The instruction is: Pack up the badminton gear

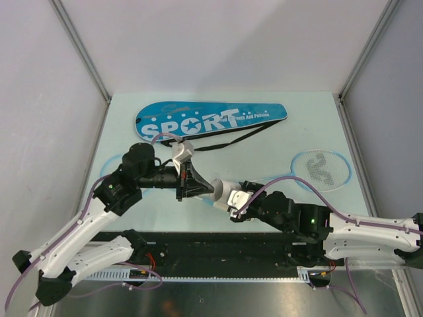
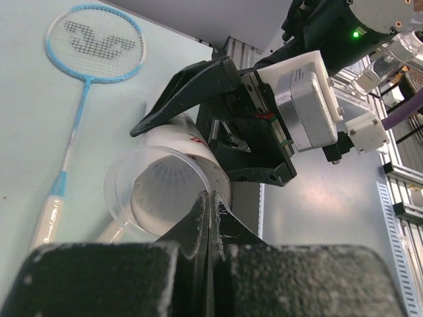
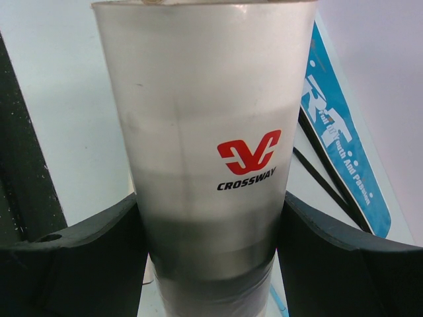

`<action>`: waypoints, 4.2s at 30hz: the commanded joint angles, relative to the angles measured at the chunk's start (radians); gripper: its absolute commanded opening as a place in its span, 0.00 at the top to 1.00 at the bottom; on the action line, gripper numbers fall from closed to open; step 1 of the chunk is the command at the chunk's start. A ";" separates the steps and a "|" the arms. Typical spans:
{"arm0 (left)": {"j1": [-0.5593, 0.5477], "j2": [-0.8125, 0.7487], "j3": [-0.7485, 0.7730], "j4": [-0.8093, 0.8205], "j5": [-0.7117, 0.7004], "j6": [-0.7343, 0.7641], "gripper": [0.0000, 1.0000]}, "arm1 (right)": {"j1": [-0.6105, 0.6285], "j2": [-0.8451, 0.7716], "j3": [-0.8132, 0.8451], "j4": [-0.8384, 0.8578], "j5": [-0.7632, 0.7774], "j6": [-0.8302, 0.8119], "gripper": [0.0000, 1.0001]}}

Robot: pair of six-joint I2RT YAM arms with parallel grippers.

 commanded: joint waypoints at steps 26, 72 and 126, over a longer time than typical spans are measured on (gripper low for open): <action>-0.124 0.036 0.007 0.024 -0.072 0.042 1.00 | 0.016 -0.034 0.055 0.061 0.034 0.046 0.92; -0.228 0.140 -0.154 0.578 0.095 -0.193 1.00 | 0.063 -0.280 -0.157 0.516 -0.225 0.069 0.94; -0.162 -0.058 -0.371 0.760 -0.627 -0.314 0.00 | -0.686 -0.021 0.277 0.050 -0.234 0.718 0.91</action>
